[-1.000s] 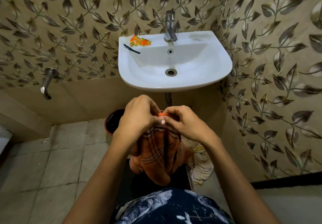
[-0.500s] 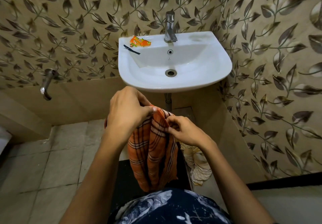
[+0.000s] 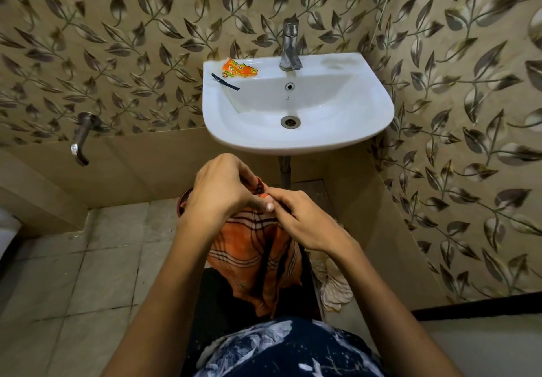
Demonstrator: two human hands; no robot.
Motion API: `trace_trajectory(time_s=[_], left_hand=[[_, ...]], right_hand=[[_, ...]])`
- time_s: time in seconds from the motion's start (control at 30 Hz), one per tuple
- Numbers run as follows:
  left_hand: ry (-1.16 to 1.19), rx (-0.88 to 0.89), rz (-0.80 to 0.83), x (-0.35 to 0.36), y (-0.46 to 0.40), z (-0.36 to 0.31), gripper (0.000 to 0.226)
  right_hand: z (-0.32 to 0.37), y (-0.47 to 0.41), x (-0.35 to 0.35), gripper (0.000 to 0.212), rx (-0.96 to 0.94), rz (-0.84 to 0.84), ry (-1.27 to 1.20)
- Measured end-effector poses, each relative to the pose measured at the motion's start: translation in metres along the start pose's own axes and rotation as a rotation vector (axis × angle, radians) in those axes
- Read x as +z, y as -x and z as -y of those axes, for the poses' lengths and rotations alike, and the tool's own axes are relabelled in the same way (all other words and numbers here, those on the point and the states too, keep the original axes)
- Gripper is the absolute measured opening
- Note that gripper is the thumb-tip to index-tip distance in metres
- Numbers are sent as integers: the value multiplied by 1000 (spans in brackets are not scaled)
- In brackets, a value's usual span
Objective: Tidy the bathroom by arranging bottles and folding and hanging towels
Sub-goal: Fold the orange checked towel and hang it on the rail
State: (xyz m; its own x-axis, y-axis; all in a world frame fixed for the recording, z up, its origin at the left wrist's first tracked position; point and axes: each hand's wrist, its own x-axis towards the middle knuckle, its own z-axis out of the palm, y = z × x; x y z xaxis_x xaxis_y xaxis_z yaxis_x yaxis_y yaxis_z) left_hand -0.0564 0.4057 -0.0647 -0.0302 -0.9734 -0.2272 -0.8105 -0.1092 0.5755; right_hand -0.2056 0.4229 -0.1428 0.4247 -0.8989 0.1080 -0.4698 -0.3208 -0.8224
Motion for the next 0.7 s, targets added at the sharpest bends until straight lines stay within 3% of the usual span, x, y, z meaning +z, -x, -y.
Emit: trace_trajectory(time_s=[0.1, 0.2, 0.3, 0.43, 0.53, 0.7], left_hand=[[-18, 52, 74, 2, -1, -1, 26], [-35, 40, 30, 0, -2, 0, 16], [-27, 3, -23, 1, -1, 1, 16], [-34, 23, -26, 0, 3, -2, 15], [-18, 37, -38, -4, 5, -2, 14], [17, 0, -79, -8, 5, 1, 12]], right_hand=[[4, -2, 0, 27, -24, -55, -15], [1, -2, -1, 21, -8, -80, -6], [-4, -2, -3, 11, -5, -85, 10], [-11, 0, -1, 19, -43, -148, 146], [-20, 5, 0, 23, 39, -247, 188], [-29, 9, -4, 11, 149, -323, 139]])
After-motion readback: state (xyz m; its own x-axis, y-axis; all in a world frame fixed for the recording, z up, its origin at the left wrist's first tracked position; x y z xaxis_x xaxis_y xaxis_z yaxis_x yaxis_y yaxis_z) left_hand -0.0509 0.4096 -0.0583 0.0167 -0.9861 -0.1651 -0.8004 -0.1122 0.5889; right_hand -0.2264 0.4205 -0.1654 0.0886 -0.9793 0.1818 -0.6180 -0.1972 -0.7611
